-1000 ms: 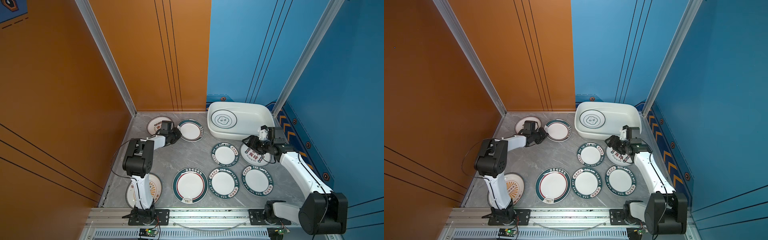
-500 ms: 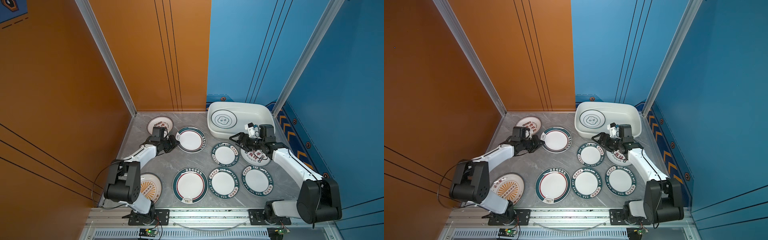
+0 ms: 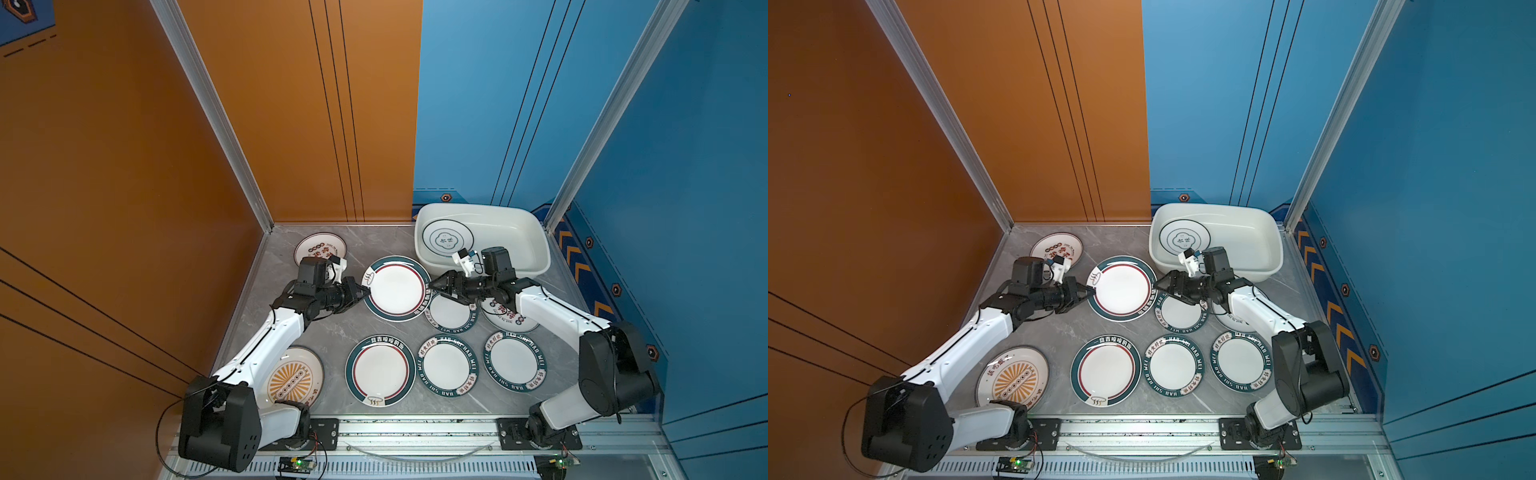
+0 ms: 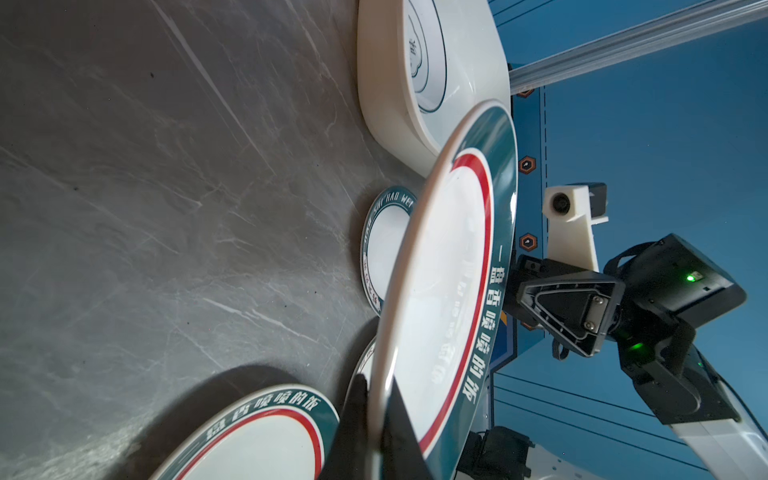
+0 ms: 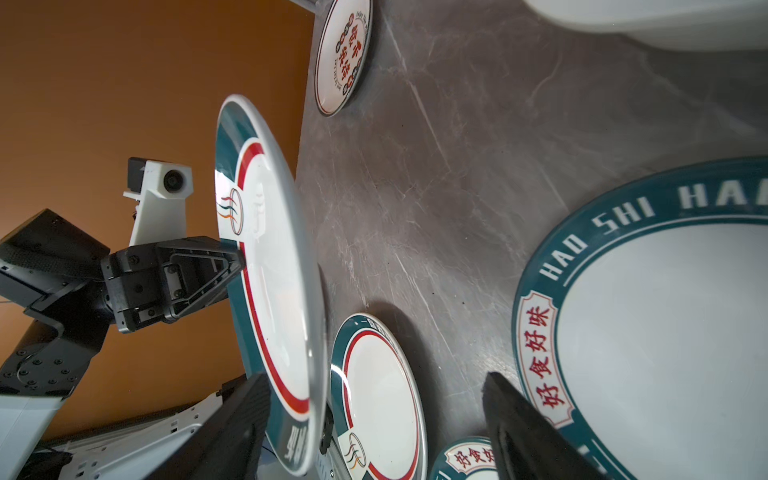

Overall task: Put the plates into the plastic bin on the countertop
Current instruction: 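Pinch the red-striped steam-logo plate rim with the left gripper and tilt it up, then lift the plate toward the right gripper while the right gripper grasps its rim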

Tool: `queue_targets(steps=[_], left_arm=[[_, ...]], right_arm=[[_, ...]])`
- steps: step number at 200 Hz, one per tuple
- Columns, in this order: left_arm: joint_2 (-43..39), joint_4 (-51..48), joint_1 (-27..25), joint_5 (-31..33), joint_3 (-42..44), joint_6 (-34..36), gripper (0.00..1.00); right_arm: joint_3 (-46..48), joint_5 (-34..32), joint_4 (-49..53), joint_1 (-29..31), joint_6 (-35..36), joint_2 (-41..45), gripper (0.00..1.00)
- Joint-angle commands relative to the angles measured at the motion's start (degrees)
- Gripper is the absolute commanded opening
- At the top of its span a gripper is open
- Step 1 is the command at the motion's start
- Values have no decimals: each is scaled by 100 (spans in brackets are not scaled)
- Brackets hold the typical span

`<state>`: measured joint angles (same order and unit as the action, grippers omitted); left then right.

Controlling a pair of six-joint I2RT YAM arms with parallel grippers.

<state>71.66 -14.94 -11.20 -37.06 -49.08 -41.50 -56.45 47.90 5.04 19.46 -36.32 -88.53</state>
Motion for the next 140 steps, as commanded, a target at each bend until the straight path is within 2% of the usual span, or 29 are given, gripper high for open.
queue_targets(steps=[1, 29, 66, 140], left_arm=[[-118, -65, -82, -305, -41, 137, 0], [-36, -70, -214, -465, -178, 181, 0], [78, -300, -303, -504, -388, 393, 0], [230, -738, -427, -268, -511, 779, 0]], right_arm=[[-222, 127, -289, 148, -58, -122, 81], [-215, 258, -464, 281, -115, -223, 74], [-88, 563, -708, 339, -211, -254, 45], [149, 953, -733, 339, -105, -147, 12]])
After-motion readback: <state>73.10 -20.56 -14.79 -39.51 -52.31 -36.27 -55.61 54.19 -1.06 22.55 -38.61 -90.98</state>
